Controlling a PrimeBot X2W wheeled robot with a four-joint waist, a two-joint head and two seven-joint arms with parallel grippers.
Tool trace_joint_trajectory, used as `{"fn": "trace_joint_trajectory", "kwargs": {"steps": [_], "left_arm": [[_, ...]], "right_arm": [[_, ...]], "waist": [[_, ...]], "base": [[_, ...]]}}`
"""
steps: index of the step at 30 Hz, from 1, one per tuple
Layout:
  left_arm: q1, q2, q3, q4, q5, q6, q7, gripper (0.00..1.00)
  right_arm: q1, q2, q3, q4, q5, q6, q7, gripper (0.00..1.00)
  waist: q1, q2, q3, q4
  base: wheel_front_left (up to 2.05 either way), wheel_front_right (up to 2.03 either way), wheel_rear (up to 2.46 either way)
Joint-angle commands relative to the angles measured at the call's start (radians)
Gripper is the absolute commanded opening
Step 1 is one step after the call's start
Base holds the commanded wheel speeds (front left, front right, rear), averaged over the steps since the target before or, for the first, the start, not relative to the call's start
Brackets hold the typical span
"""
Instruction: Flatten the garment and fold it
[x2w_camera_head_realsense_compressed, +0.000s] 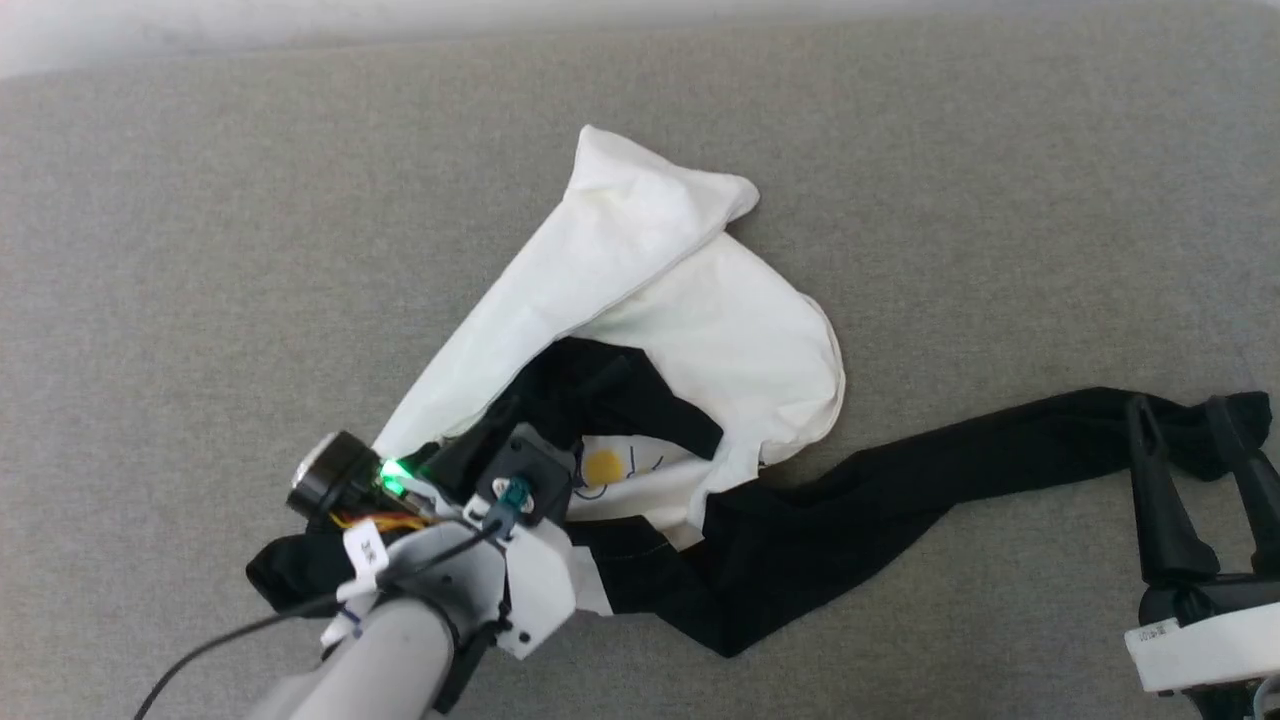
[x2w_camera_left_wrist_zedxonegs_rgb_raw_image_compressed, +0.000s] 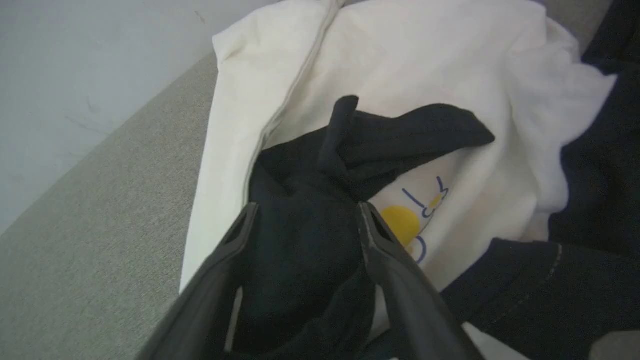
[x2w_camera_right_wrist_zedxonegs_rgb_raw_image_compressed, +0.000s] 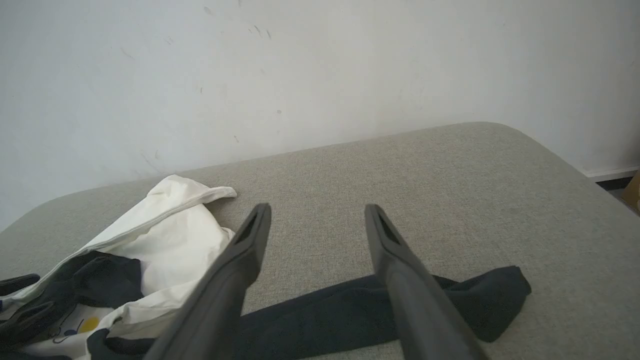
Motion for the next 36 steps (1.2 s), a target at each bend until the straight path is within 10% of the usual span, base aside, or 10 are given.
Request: {"fn": "trace_joint_trajectory", "kwargs": {"steps": [1, 11, 13, 26, 36], "left_arm": [[-0.026, 0.005, -0.003, 0.014, 0.006, -0.009, 0.018, 1.0], [-0.076, -0.029, -0.026, 0.103, -0.03, -0.042, 0.047, 0.95], [-0.082, -0.039, -0.028, 0.108, -0.036, -0.04, 0.027, 0.0], [-0.123, -0.133, 0.112, -0.089, -0.219, 0.008, -0.181, 0.0], [-0.128, -0.102, 0.5, -0.32, -0.313, 0.22, -0.221, 0.0]], "right_arm": [[-0.017, -0.005, 0.004, -0.006, 0.005, -0.001, 0.003, 1.0], [-0.048, -0.027, 0.0, -0.004, 0.024, -0.001, 0.006, 1.0], [-0.048, -0.025, -0.003, -0.002, 0.025, -0.001, 0.005, 1.0], [-0.036, -0.006, -0.016, -0.016, 0.012, -0.001, 0.018, 1.0], [-0.029, 0.005, -0.01, -0.012, 0.012, -0.001, 0.019, 1.0]], "waist": [[0.0, 0.0, 0.025, 0.001], [0.0, 0.0, 0.058, 0.008], [0.0, 0.0, 0.054, 0.014], [0.0, 0.0, 0.004, 0.06], [0.0, 0.0, 0.001, 0.078]], "base": [[0.0, 0.0, 0.0], [0.0, 0.0, 0.0], [0.0, 0.0, 0.0], [0.0, 0.0, 0.0], [0.0, 0.0, 0.0]]}}
